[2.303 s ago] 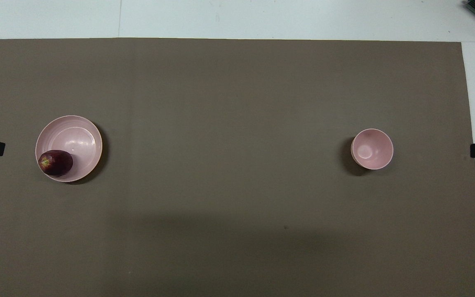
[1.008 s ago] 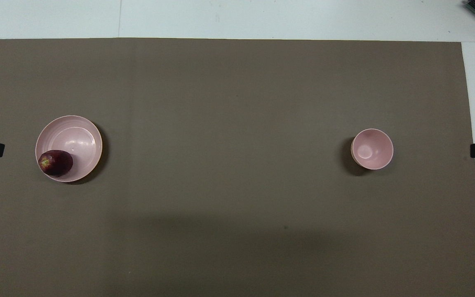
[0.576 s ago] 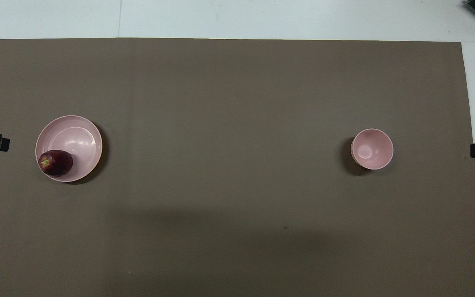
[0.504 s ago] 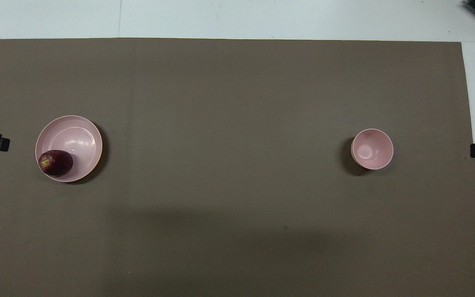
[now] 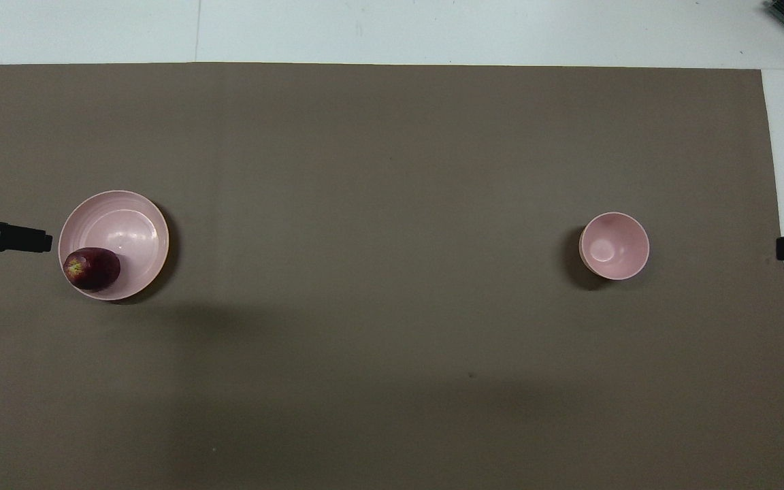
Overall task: Move apple from plate to bowl
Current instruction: 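Reach the left gripper into the pink bowl toward the apple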
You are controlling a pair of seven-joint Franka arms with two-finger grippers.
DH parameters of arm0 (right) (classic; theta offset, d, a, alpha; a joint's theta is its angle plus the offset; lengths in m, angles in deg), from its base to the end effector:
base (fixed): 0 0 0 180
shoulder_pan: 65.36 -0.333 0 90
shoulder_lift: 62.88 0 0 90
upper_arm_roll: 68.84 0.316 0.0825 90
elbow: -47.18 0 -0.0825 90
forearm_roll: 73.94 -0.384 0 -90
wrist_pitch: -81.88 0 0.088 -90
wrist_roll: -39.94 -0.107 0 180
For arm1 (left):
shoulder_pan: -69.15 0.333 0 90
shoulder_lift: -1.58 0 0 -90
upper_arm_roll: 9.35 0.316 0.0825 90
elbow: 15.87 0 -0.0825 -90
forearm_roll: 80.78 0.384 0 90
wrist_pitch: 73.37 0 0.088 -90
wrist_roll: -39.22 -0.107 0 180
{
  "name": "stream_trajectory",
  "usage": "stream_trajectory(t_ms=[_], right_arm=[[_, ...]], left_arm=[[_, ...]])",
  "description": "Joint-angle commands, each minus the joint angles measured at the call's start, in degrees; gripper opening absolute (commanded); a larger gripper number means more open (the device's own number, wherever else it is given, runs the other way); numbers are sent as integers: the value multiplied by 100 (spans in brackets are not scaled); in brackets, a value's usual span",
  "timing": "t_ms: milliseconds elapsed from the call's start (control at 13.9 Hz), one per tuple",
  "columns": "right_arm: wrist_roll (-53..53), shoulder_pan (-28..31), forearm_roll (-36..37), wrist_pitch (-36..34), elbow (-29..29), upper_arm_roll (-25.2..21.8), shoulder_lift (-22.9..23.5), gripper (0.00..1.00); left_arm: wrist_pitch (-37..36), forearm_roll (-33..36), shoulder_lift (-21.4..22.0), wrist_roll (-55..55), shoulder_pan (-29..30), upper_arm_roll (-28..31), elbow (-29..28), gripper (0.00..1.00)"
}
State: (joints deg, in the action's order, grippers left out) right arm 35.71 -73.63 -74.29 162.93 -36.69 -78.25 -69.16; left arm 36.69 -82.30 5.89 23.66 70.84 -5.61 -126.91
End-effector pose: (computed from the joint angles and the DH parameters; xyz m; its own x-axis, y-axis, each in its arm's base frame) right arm 0.4994 -0.0156 0.7170 0.9941 -0.0927 0.0570 -0.0912 -0.9954 -0.0281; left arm 0.5418 0.0505 0.5210 0.9839 -0.1669 0.0638 -0.1681 -0.9857 0.0137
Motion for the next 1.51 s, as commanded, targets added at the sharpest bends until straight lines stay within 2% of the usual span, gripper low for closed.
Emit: stream_trajectory(t_ms=[0,216,360,576,1080,1223,1439], right_arm=[[142,54,43,-45,-103,27,-110,100],[142,54,43,-45,-103,27,-110,100],[142,54,43,-45,-103,27,-110,100],[142,54,43,-45,-103,27,-110,100],[142,54,43,-45,-103,27,-110,100],[142,54,43,-45,-103,27,-110,100],[142,45,43,-45,-103,27,-101,100]], left_arm=[[515,-33,79,-315,253,-58,-567,100],[841,-68,35,-377,297,-58,-761,100],[1173,-601,-341,-395,358,-58,-805,100],[1798,-683,-738,-430,376,-58,-998,100],[2327,-1017,-818,-676,499,-58,-1464,100],[2694,-1017,-897,-737,499,-58,-1648,100],[2757,-1096,-897,-737,490,-58,-1684,100]])
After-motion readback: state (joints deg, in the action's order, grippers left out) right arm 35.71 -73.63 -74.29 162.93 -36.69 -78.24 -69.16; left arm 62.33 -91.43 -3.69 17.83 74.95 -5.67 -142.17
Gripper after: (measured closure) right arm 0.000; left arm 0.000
